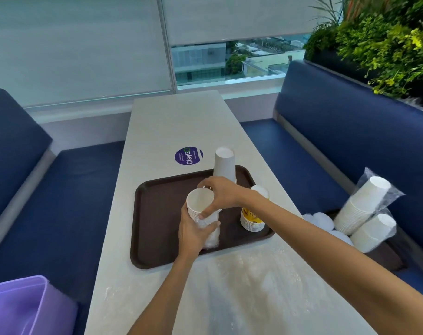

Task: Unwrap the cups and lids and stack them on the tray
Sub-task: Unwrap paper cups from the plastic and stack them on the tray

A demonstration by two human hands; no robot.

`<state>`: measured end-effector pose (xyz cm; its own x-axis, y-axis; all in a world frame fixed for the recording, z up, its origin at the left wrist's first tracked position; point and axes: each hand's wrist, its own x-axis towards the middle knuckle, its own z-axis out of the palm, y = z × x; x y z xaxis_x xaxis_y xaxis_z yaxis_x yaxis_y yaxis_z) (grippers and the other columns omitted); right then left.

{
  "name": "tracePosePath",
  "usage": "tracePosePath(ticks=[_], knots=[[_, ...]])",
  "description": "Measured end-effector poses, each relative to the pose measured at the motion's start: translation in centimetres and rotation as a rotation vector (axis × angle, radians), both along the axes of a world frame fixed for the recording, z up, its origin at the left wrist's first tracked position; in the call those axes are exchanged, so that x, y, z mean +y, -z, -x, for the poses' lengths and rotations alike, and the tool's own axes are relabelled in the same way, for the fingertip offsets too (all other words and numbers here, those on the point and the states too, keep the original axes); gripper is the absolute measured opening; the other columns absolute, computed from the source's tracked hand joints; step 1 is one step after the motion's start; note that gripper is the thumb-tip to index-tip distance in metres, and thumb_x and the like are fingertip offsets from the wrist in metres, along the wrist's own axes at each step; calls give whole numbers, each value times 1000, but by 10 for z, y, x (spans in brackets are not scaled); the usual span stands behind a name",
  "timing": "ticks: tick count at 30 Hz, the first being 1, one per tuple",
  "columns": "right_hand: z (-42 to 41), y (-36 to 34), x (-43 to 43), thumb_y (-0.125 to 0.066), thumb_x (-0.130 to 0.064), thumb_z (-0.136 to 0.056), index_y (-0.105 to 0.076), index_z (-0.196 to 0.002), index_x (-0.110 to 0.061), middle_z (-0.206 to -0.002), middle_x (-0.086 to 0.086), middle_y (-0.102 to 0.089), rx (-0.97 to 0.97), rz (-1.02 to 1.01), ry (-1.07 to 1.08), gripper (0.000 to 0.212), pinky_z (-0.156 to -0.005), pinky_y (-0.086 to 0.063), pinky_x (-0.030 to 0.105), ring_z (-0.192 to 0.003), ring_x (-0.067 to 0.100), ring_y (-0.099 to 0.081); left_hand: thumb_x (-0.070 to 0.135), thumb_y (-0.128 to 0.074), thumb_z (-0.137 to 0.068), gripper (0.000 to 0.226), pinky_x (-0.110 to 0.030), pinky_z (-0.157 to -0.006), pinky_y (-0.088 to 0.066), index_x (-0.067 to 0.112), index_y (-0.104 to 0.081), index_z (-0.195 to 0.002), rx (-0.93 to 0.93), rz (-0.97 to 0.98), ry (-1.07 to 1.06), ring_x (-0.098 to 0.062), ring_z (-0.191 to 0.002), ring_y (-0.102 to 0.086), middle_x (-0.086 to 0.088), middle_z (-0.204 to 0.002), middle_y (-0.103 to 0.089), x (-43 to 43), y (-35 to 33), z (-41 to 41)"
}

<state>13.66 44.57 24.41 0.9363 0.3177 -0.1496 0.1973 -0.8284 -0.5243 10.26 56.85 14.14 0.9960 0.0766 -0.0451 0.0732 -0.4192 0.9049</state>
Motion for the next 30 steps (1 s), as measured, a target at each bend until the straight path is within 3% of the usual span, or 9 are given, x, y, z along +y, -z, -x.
tracePosePath(ticks=[8, 24, 28, 30], knots=[[-21, -9, 7, -83, -45, -66, -54, -125, -14, -121, 5, -50, 9, 154, -33, 73, -88, -46, 27, -108, 18, -50, 33, -86, -65, 89, -22, -83, -40, 15, -34, -135, 44, -78, 6, -21, -114, -55, -4, -127, -56, -1, -2, -10], [-35, -23, 3, -76, -42, -75, -54, -126, -9, -123, 7, -60, 123, 196, -43, 65, -85, -50, 26, -109, 22, -58, 32, -86, -65, 95, -29, -97, -43, 18, -28, -140, 60, -117, 66, -22, -123, -50, -2, -135, -51, -1, -8, -15], [-37, -31, 2, -73, -40, -79, -44, -136, -17, -134, 4, -51, 129, 151, -60, 68, -89, -45, 28, -119, 22, -51, 33, -85, -66, 96, -34, -101, -43, 19, -27, -141, 63, -114, 72, -21, -124, -51, -1, -135, -51, -1, -10, -16], [-38, -39, -3, -71, -39, -81, -43, -135, -22, -135, 3, -49, 131, 85, -44, 64, -89, -45, 29, -114, 21, -50, 34, -85, -66, 95, -35, -101, -44, 19, -28, -141, 66, -101, 69, -22, -122, -52, -1, -135, -52, 0, -11, -17]])
